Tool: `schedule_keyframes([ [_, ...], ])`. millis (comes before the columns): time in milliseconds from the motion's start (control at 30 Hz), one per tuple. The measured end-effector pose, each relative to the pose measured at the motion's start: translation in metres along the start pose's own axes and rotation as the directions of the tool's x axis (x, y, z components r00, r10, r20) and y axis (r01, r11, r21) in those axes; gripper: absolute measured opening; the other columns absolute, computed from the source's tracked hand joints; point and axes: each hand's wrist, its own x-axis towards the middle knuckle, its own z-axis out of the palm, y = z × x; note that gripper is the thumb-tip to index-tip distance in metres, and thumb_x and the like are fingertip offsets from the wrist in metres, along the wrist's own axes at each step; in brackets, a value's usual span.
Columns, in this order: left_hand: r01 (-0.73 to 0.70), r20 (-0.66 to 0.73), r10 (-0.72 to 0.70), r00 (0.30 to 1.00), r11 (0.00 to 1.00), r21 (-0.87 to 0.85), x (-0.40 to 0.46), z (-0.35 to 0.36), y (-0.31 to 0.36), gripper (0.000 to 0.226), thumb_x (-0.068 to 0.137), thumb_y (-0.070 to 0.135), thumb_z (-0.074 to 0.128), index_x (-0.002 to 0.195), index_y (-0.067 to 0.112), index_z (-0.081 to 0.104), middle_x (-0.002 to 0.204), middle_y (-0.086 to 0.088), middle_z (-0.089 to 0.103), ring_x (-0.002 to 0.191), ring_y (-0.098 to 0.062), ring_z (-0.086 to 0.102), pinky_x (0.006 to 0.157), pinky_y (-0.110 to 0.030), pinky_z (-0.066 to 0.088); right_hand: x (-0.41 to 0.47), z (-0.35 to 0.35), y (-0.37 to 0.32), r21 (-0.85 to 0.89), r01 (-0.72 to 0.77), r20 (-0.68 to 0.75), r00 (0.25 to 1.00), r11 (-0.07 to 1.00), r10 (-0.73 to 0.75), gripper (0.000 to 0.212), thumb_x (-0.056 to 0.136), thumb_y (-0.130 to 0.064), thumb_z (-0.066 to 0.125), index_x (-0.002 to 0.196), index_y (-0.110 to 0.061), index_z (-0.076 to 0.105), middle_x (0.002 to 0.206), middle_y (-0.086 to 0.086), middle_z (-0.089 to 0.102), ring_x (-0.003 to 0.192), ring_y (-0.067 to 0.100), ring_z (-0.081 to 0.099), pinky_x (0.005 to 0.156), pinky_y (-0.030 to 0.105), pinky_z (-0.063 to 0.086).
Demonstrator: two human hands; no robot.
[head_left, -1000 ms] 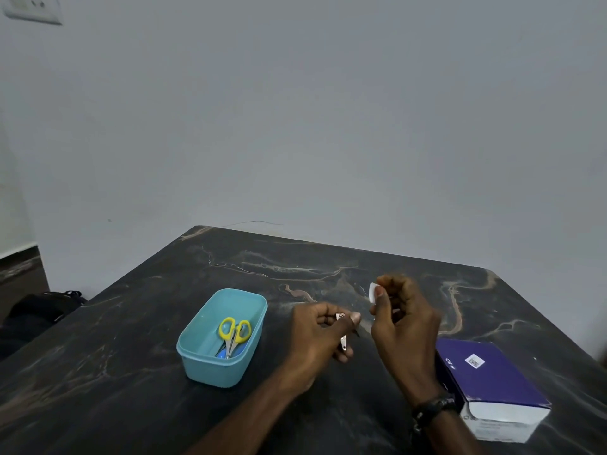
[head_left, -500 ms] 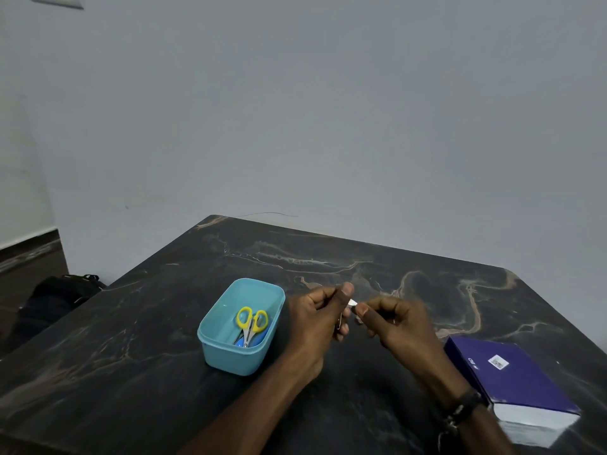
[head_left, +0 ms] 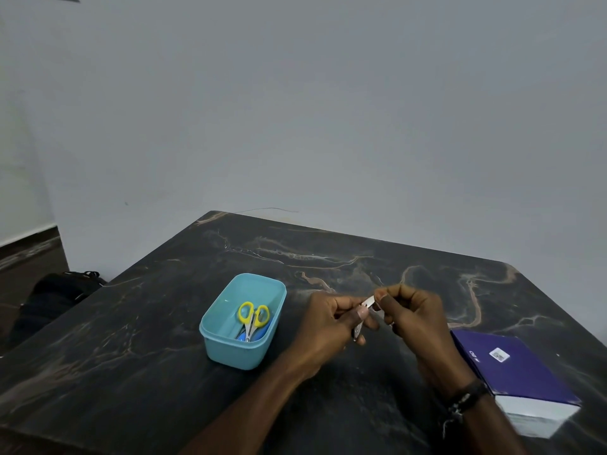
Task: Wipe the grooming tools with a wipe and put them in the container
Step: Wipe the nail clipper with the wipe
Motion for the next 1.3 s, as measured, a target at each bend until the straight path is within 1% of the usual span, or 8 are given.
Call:
schedule_keyframes([
  [200,-0.063,0.065,0.051,0.997,0.976,0.206,0.002,0.002,-0.013,0.019,0.095,0.013,0.055,0.098,0.011,0.073,0.082,0.000,0.074,0.057,-0.009,0.062,0.062,-0.023,0.053,0.001,0.000,0.003,-0.133,0.056,0.019,0.998,0.990,-0.054,0.018,0.088,-0.008,0.065,0.073,-0.011,0.072,0.064,0.002,0.070,0.057,0.003,0.062,0.055,0.016,0.047],
  [333,-0.068,0.043,0.061,0.997,0.979,0.192,0.001,0.004,-0.016,0.017,0.094,0.012,0.056,0.094,0.013,0.073,0.078,0.001,0.074,0.057,-0.012,0.063,0.063,-0.028,0.054,0.002,0.000,0.006,-0.179,0.059,0.014,0.998,0.982,-0.058,0.014,0.087,-0.011,0.067,0.075,-0.014,0.073,0.067,0.003,0.071,0.061,0.008,0.064,0.059,0.022,0.051],
  [433,-0.049,-0.003,0.050,0.999,0.996,0.078,0.001,0.006,-0.015,0.017,0.093,0.006,0.057,0.101,0.010,0.072,0.078,-0.008,0.073,0.061,-0.019,0.063,0.061,-0.033,0.054,0.002,-0.001,0.007,-0.143,0.050,-0.055,0.997,0.988,-0.058,0.010,0.086,-0.007,0.068,0.083,-0.017,0.073,0.075,-0.001,0.073,0.064,0.007,0.066,0.059,0.020,0.053],
  [567,-0.063,-0.046,0.063,0.997,0.998,-0.010,0.000,0.006,-0.011,0.017,0.092,0.002,0.058,0.104,0.004,0.070,0.084,-0.017,0.073,0.063,-0.012,0.065,0.056,-0.021,0.053,0.004,-0.003,0.006,-0.047,0.030,-0.136,0.990,0.998,-0.036,0.010,0.086,-0.003,0.068,0.089,-0.012,0.071,0.079,0.004,0.073,0.061,0.007,0.066,0.054,0.014,0.049],
  [667,-0.093,-0.083,0.089,0.993,0.994,-0.048,-0.001,0.005,-0.008,0.022,0.092,0.003,0.059,0.112,0.011,0.066,0.083,-0.011,0.074,0.066,-0.007,0.068,0.055,-0.018,0.052,0.004,-0.005,0.006,0.009,-0.036,-0.110,0.993,0.999,0.037,0.012,0.086,-0.003,0.067,0.095,-0.012,0.068,0.080,0.006,0.074,0.063,0.011,0.069,0.050,0.013,0.046],
  [900,-0.181,-0.103,0.176,0.979,0.983,-0.037,-0.007,0.004,0.004,0.038,0.093,0.002,0.056,0.097,0.039,0.061,0.071,0.010,0.071,0.059,0.000,0.064,0.048,-0.008,0.042,0.001,-0.003,0.002,0.099,-0.162,-0.029,0.986,0.982,0.166,0.012,0.086,-0.003,0.067,0.096,-0.008,0.071,0.075,0.006,0.076,0.063,0.011,0.069,0.053,0.024,0.044],
  [1133,-0.200,-0.092,0.204,0.975,0.979,0.045,-0.005,0.009,-0.003,0.044,0.093,0.004,0.057,0.103,0.047,0.060,0.087,-0.006,0.075,0.079,-0.022,0.070,0.068,-0.033,0.060,0.002,-0.002,0.004,0.164,-0.217,0.014,0.976,0.962,0.217,0.013,0.087,-0.001,0.064,0.097,-0.006,0.072,0.073,0.005,0.074,0.061,0.008,0.065,0.050,0.021,0.039],
  [1300,-0.210,-0.072,0.213,0.974,0.977,0.048,-0.004,0.009,-0.006,0.043,0.093,0.004,0.058,0.106,0.045,0.058,0.087,-0.004,0.074,0.077,-0.015,0.070,0.067,-0.024,0.058,0.003,-0.003,0.005,0.187,-0.223,0.019,0.975,0.957,0.224,0.015,0.087,-0.001,0.064,0.098,-0.006,0.072,0.075,0.008,0.075,0.062,0.008,0.066,0.052,0.022,0.039],
])
